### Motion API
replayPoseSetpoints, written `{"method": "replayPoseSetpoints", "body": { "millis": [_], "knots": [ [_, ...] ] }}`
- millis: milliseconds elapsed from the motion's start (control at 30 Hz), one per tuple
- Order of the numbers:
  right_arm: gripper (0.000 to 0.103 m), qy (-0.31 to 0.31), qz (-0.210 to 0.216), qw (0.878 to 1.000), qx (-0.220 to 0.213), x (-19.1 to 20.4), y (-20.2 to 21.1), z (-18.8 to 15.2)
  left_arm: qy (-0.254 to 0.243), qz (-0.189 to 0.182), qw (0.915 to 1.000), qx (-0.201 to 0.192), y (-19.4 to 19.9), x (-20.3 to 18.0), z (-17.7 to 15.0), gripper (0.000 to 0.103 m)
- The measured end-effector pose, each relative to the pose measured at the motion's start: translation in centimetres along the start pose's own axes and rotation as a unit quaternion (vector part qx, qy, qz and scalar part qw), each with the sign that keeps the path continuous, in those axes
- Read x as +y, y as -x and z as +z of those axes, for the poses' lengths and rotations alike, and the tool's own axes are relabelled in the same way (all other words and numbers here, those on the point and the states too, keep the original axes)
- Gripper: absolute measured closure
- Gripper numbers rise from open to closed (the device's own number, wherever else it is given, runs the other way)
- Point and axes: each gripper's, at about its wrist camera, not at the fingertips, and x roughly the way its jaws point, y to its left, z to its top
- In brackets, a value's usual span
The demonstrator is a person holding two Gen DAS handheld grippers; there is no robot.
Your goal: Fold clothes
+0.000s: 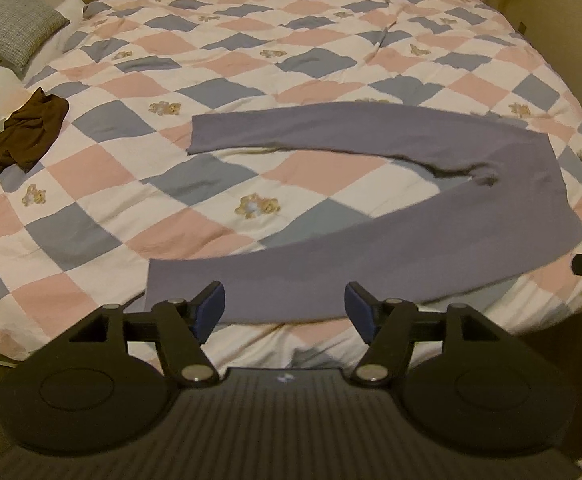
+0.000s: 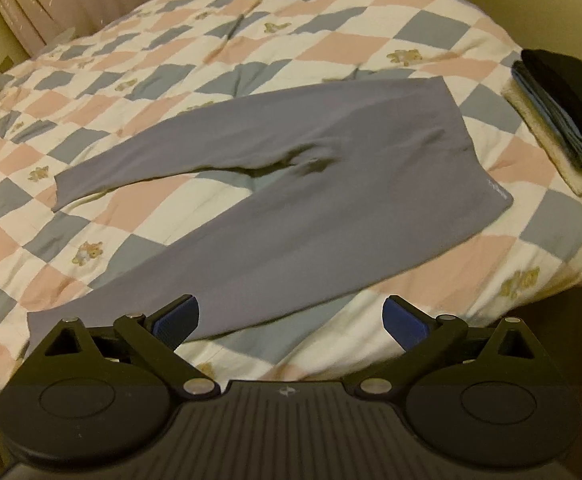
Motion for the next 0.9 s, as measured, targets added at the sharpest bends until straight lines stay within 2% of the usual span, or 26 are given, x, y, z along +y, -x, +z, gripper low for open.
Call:
{"method": "replayPoseSetpoints", "body": {
  "millis": [300, 500, 733, 900],
  "knots": [
    [0.002, -0.032, -0.036, 0.999, -0.009, -0.1, 2.7, -5.4, -0.014, -0.012, 0.9998, 0.006, 1.5, 1.6, -4.1, 0.037],
    [0.002, -0.042, -0.045, 0.998, -0.018, -0.4, 4.0, -7.8, -0.012, -0.018, 0.9998, 0.0, 2.1, 2.1, -5.5, 0.036],
    [0.002, -0.057, -0.045, 0.997, -0.032, -1.9, 4.8, -8.6, 0.0, -0.018, 0.9998, -0.006, 1.7, 2.4, -5.2, 0.036],
    [0.002, -0.055, -0.048, 0.997, -0.031, -3.8, 3.6, -6.5, 0.026, -0.018, 0.9995, -0.007, 0.3, 2.4, -3.6, 0.036]
  ]
}}
